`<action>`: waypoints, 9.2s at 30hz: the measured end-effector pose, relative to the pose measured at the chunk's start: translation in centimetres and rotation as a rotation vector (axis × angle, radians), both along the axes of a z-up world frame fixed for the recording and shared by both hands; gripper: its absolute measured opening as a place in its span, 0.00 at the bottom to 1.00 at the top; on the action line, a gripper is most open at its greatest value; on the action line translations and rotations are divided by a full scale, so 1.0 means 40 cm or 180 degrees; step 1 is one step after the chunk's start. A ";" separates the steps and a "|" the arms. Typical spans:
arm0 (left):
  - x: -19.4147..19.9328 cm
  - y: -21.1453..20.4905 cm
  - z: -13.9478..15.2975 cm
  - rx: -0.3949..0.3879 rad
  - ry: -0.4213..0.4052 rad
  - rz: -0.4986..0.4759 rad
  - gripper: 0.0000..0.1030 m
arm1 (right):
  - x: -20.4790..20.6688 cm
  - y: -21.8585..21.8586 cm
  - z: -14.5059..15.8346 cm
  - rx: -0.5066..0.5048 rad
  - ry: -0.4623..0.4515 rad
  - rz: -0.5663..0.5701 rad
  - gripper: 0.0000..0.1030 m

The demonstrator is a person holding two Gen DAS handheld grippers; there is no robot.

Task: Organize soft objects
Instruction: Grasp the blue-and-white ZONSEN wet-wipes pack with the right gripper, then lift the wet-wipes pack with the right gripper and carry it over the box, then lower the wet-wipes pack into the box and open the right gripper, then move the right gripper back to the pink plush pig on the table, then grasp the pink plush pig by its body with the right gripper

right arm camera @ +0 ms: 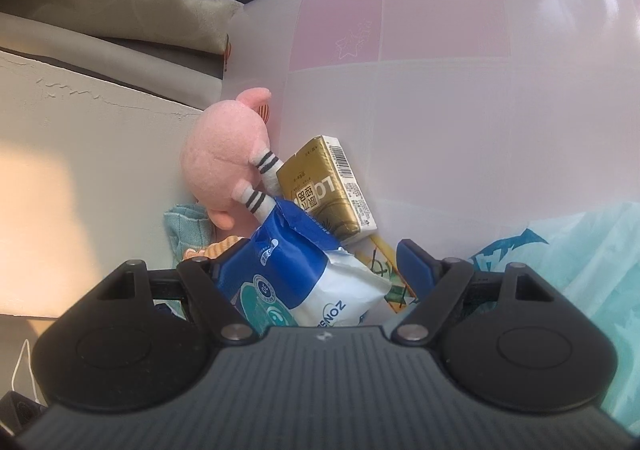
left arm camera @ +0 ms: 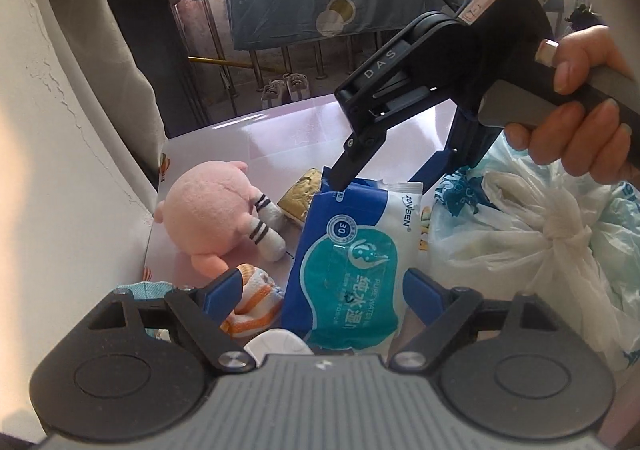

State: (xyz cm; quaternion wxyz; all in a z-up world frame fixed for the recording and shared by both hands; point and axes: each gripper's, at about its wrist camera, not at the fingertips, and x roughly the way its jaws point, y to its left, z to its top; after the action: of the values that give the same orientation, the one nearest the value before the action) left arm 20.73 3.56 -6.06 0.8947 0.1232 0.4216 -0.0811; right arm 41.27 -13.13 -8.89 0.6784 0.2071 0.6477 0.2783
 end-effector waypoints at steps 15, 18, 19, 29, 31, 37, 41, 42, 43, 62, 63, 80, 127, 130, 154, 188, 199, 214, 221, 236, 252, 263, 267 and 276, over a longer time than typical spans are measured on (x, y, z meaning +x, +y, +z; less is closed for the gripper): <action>0.132 -0.043 -0.087 0.0257 0.0373 -0.0389 0.97 | 0.017 -0.055 -0.042 0.0421 0.0262 0.0014 0.65; 0.143 -0.043 -0.097 0.0221 0.0409 -0.0401 0.97 | 0.016 -0.053 -0.049 0.0426 0.0260 0.0043 0.63; 0.146 -0.042 -0.100 0.0197 0.0420 -0.0403 0.96 | 0.015 -0.051 -0.052 0.0430 0.0260 0.0044 0.61; 0.155 -0.023 -0.102 -0.0023 0.0436 -0.0247 0.74 | 0.001 -0.046 -0.048 0.0500 0.0141 0.0082 0.45; 0.154 -0.015 -0.094 -0.0047 0.0407 -0.0200 0.73 | -0.002 -0.052 -0.040 0.0538 0.0108 0.0059 0.37; 0.133 -0.001 -0.054 -0.0074 0.0257 -0.0088 0.70 | -0.024 -0.047 0.018 0.0648 -0.0050 0.0064 0.29; 0.099 0.000 -0.003 -0.0047 0.0099 -0.0064 0.70 | -0.046 -0.047 0.070 0.0720 -0.0120 0.0058 0.28; 0.090 0.000 0.013 -0.0044 0.0058 -0.0058 0.70 | -0.053 -0.047 0.091 0.0752 -0.0152 0.0057 0.28; 0.079 -0.002 0.034 -0.0037 0.0002 -0.0058 0.70 | -0.062 -0.050 0.113 0.0781 -0.0198 0.0059 0.28; -0.070 -0.449 0.337 -0.0186 -0.0588 -0.0820 0.70 | -0.351 -0.597 0.458 0.0943 -0.1146 -0.0752 0.27; -0.070 -0.490 0.337 -0.0204 -0.0583 -0.0890 0.70 | -0.371 -0.653 0.464 0.0921 -0.1178 -0.0854 0.27; -0.027 -0.815 0.168 -0.0253 0.0179 -0.1430 0.73 | -0.391 -1.101 0.136 0.0773 -0.0388 -0.1557 0.31; -0.256 -0.334 0.180 -0.0268 0.0003 -0.0290 0.85 | -0.480 -0.919 -0.001 -0.0404 0.0410 -0.1972 0.67; -0.259 -0.317 0.172 -0.0299 0.0027 -0.0219 0.85 | -0.452 -0.912 0.009 -0.0512 0.0133 -0.1924 0.64; -0.241 -0.293 0.161 -0.0372 0.0129 -0.0112 0.85 | -0.403 -0.826 0.015 -0.0814 -0.0260 -0.1505 0.53; -0.259 -0.253 0.151 -0.0458 0.0145 0.0055 0.85 | -0.427 -0.811 0.046 -0.0963 -0.0714 -0.1311 0.32; -0.322 -0.143 0.186 -0.0346 -0.0142 0.0317 0.85 | -0.493 -0.843 0.163 -0.0764 -0.0889 -0.1510 0.40; -0.268 -0.014 0.204 0.0100 -0.0647 0.1173 0.85 | -0.425 -0.517 0.382 0.0284 -0.1375 -0.0731 0.63; -0.099 0.006 0.167 0.0303 -0.0702 0.1610 0.86 | -0.209 -0.177 0.349 0.0740 -0.0964 -0.0153 0.72; 0.193 0.093 0.023 0.0168 -0.0286 0.1967 0.86 | 0.152 0.220 0.019 0.0834 -0.0095 -0.0091 0.73; 0.264 0.140 -0.034 -0.0120 -0.0002 0.1992 0.77 | 0.212 0.201 -0.070 0.1068 -0.0055 -0.0358 0.60; 0.313 0.192 -0.069 -0.0315 0.0184 0.2097 0.70 | 0.189 0.276 -0.117 0.1063 0.0202 -0.0008 0.64; 0.293 0.187 -0.037 -0.0343 0.0096 0.2023 0.70 | 0.180 0.266 -0.081 0.1079 0.0134 -0.0005 0.60; 0.175 0.127 0.134 -0.0557 -0.0343 0.1788 0.69 | 0.103 0.170 0.122 0.1215 -0.0177 -0.0081 0.58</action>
State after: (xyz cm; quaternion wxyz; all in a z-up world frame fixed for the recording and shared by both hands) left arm 27.73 8.62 -0.71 0.9104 -0.0717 0.3825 0.1403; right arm 45.39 -6.34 -4.00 0.6479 0.3324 0.5615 0.3931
